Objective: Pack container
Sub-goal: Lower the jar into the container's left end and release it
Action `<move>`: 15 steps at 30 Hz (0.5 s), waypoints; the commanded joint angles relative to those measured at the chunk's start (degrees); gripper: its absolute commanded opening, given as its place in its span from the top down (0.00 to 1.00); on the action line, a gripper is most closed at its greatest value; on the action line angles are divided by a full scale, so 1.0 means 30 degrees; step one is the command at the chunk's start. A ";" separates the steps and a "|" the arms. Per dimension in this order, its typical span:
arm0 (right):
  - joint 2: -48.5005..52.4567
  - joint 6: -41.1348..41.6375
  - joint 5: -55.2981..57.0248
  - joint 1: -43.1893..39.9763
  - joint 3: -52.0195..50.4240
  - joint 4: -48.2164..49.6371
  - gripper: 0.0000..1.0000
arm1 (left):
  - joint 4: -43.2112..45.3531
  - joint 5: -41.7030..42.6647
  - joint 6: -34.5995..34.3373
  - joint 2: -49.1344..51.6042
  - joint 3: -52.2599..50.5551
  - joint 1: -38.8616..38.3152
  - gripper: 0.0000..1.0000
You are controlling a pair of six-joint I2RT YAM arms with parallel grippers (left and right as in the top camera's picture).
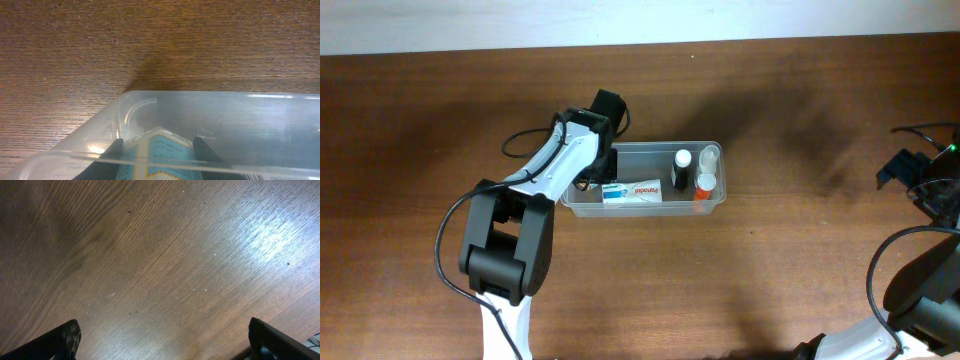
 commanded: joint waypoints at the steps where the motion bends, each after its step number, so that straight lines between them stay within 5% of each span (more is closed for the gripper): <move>1: -0.0219 0.0029 0.0168 -0.0080 -0.0044 0.0007 0.02 | 0.0058 0.0080 -0.0255 -0.0699 -0.0138 0.0102 0.65; 15: -0.0219 0.0029 0.0168 -0.0080 -0.0044 0.0007 0.02 | 0.0095 0.0219 -0.0255 -0.0699 -0.0138 0.0102 0.59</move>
